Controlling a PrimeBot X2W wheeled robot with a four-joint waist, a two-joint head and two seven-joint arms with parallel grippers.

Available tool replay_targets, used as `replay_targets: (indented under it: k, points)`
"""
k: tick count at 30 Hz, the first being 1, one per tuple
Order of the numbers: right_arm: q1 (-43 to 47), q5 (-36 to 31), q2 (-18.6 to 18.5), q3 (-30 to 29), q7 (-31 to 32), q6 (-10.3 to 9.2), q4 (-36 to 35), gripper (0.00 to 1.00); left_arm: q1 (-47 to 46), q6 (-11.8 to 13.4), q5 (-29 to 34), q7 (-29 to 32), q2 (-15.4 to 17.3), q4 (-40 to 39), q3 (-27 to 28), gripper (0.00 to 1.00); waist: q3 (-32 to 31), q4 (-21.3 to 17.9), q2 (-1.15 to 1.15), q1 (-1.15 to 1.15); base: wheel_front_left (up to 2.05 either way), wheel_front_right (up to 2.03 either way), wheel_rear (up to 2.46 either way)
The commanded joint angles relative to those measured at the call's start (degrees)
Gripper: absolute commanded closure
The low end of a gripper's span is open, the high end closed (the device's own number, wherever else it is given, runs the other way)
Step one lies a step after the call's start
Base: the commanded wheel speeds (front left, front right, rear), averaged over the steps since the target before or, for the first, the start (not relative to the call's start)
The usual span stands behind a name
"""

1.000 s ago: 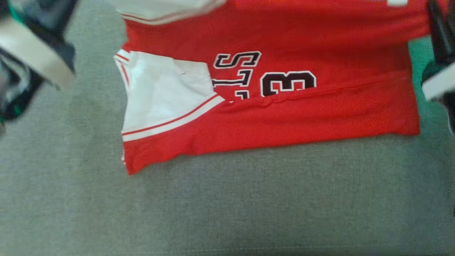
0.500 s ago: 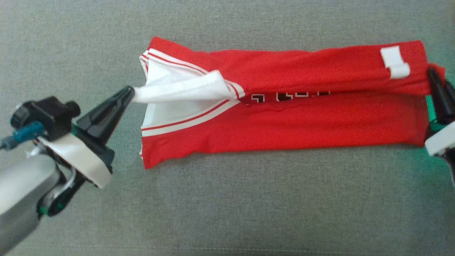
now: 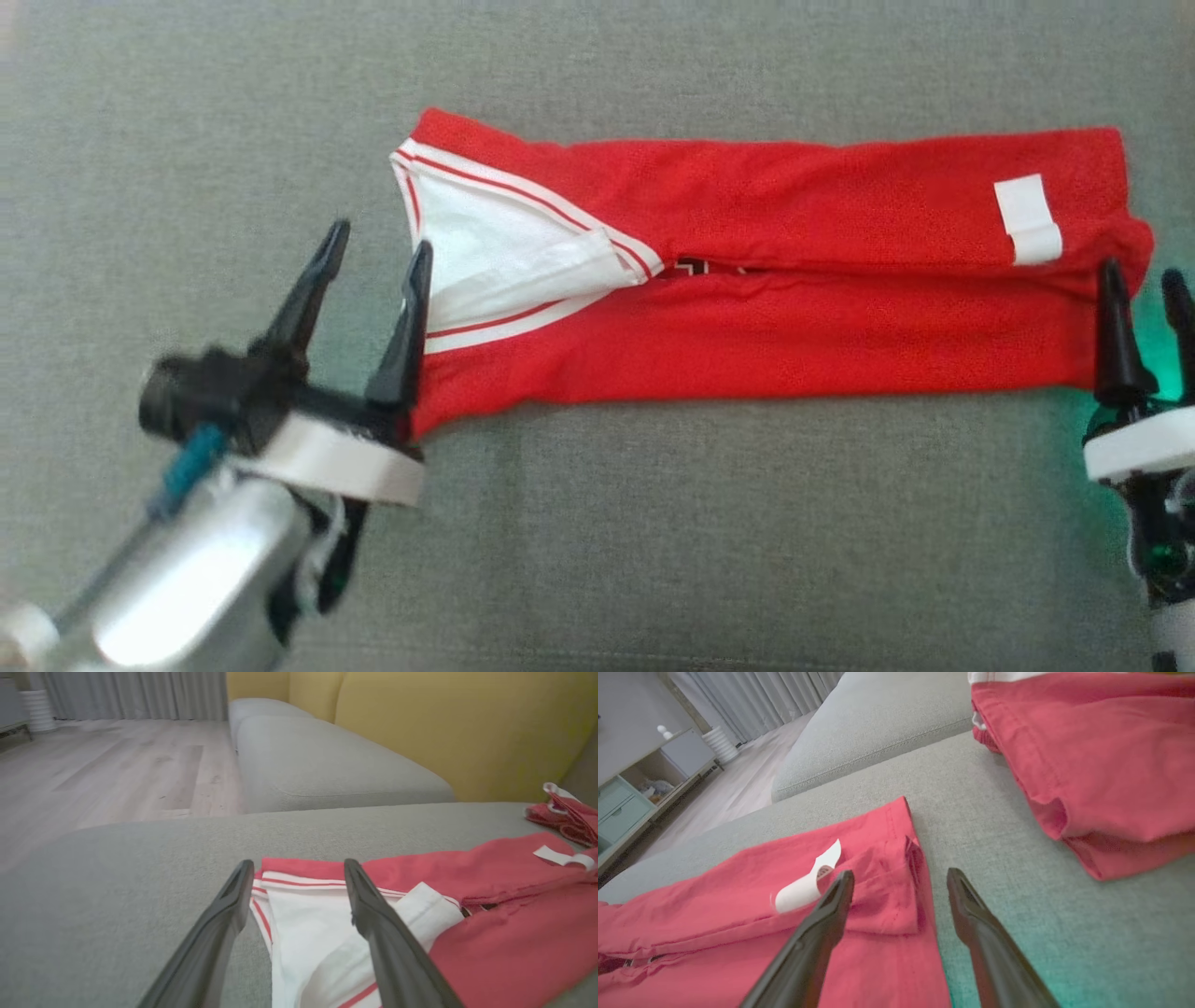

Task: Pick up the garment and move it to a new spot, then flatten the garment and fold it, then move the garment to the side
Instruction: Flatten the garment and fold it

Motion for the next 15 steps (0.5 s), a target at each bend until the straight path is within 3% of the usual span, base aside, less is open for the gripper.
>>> replay_targets:
  k: [1, 4, 9, 14, 15]
  points:
    - [-0.11, -0.84, -0.54, 0.33, -1.06, -0.11, -1.06, 0.0, 1.78, 0.6, 1.93, -0.52, 0.43, -1.76, 4.45, 0.0, -0.78, 0.71, 0.0, 0.0, 0.0, 0.0, 0.0]
    - [-1.02, -2.01, 0.64, -1.66, -3.09, -0.11, 2.2, 0.0, 8.23, 1.19, 8.25, -0.52, -5.41, -2.99, 11.84, 0.0, -1.79, 2.14, 0.0, 0.0, 0.0, 0.0, 0.0]
    - [-3.58, -4.92, 1.51, -6.0, -4.12, -0.11, 9.01, 0.0, 15.43, 0.67, 17.41, -0.53, -13.79, -4.1, 19.33, 0.0, -2.92, 5.37, 0.0, 0.0, 0.0, 0.0, 0.0]
    - [-5.71, -7.1, 2.3, -8.46, -1.63, -0.11, 14.9, 0.0, 19.75, -1.36, 24.99, -0.53, -19.03, -5.26, 22.67, 0.0, -3.5, 8.16, 0.0, 0.0, 0.0, 0.0, 0.0]
    - [-5.89, -7.38, 2.51, -8.53, -0.97, -0.11, 15.67, 0.07, 20.39, -1.86, 26.04, -0.53, -19.8, -5.35, 23.12, 0.0, -3.64, 8.52, 0.0, 0.0, 0.0, 0.0, 0.0]
